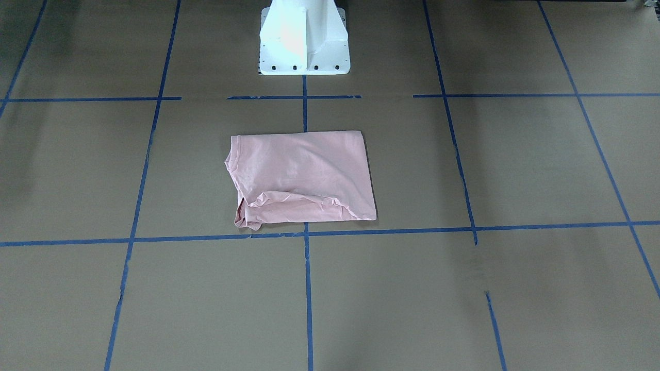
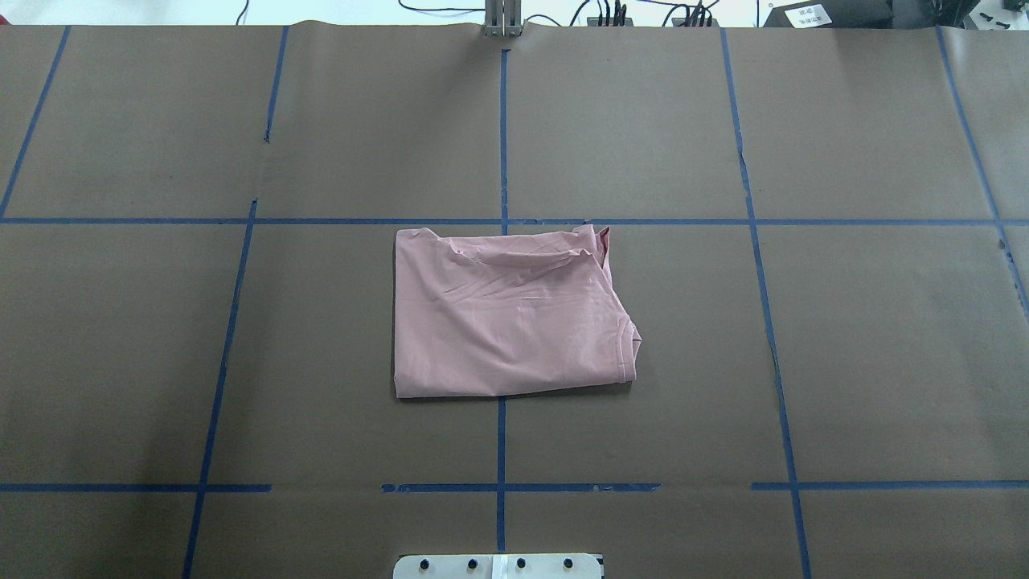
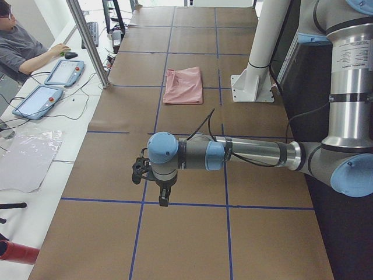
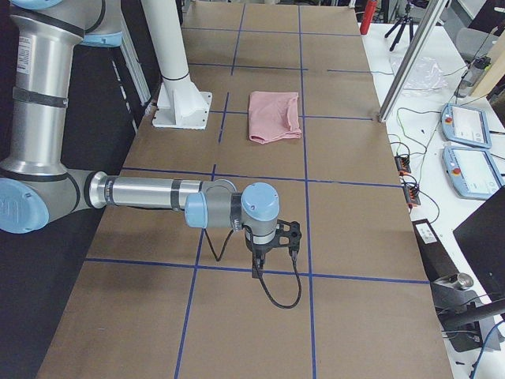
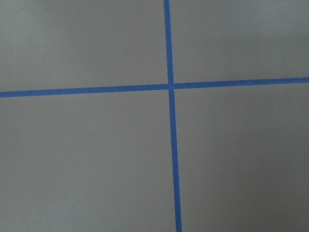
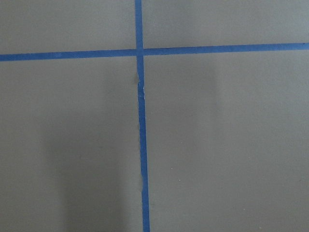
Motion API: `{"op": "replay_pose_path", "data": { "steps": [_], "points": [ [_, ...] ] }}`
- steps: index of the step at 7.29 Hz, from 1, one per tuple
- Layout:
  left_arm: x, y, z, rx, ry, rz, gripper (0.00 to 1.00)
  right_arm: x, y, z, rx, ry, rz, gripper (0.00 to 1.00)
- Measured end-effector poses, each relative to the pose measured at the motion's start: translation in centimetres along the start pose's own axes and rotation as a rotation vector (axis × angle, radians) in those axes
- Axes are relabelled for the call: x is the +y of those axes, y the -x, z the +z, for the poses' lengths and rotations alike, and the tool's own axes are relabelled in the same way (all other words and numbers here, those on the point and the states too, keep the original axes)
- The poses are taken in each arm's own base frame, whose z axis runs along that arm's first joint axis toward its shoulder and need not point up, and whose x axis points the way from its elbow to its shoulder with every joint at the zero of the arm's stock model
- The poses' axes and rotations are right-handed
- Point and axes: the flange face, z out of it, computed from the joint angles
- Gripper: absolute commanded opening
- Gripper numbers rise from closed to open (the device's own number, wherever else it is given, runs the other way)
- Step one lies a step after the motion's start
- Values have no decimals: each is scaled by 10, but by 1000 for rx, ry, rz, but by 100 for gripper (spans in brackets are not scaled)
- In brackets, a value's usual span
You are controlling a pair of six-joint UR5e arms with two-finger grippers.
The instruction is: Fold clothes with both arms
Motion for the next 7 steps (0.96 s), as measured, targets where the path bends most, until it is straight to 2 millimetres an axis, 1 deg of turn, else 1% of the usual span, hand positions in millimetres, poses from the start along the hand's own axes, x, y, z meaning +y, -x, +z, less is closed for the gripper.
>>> {"op": "replay_pose_path", "data": {
  "steps": [7],
  "points": [
    [-1, -1, -1, -1, -9, 5, 100, -1, 1, 0, -1, -9, -10, 100]
  ]
}}
